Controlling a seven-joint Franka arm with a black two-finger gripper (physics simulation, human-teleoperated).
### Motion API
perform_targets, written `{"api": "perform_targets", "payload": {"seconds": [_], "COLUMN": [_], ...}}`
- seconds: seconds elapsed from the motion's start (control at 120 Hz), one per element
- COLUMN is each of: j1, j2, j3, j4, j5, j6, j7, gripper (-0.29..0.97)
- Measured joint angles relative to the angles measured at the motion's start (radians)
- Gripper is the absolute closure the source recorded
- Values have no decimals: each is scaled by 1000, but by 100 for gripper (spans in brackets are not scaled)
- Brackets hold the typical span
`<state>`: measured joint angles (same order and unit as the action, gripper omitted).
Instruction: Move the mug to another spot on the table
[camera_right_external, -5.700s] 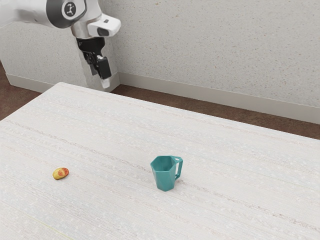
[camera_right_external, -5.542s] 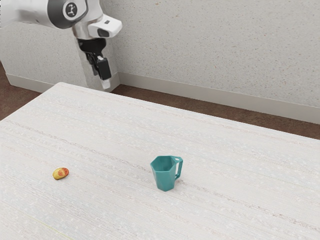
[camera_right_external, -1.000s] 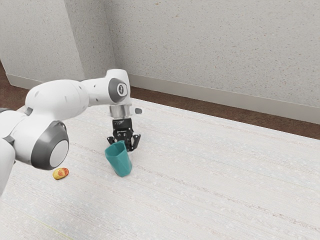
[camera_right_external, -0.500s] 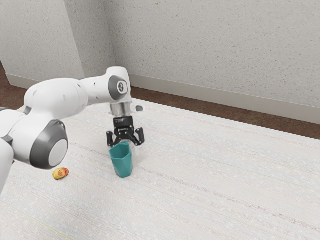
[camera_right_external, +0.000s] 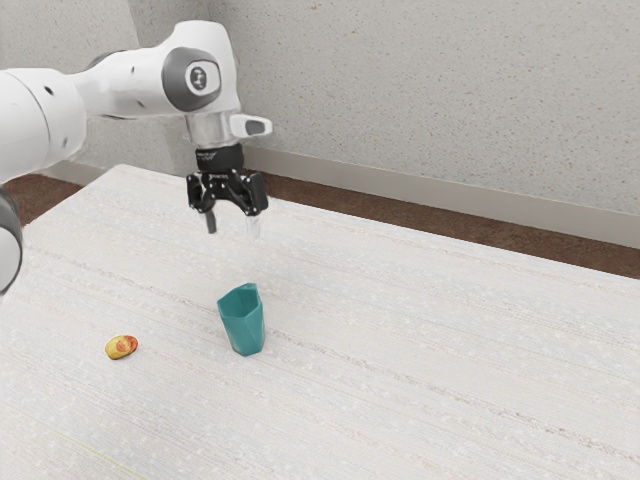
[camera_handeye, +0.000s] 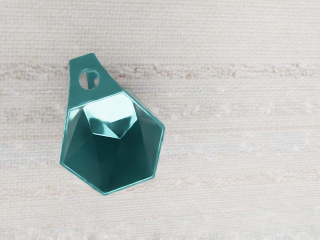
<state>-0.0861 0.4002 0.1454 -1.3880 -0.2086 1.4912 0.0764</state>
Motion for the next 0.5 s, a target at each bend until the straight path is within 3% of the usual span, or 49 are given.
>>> {"api": "perform_targets", "payload": {"seconds": [0.225,0.5], "j1": [-20,-25], "j2": [-218,-282], "j3": [-25,-36], "j4": [-93,-89], "j5": [117,173], "j6": [9,15], "j7": [170,353], "gripper": [0,0]}}
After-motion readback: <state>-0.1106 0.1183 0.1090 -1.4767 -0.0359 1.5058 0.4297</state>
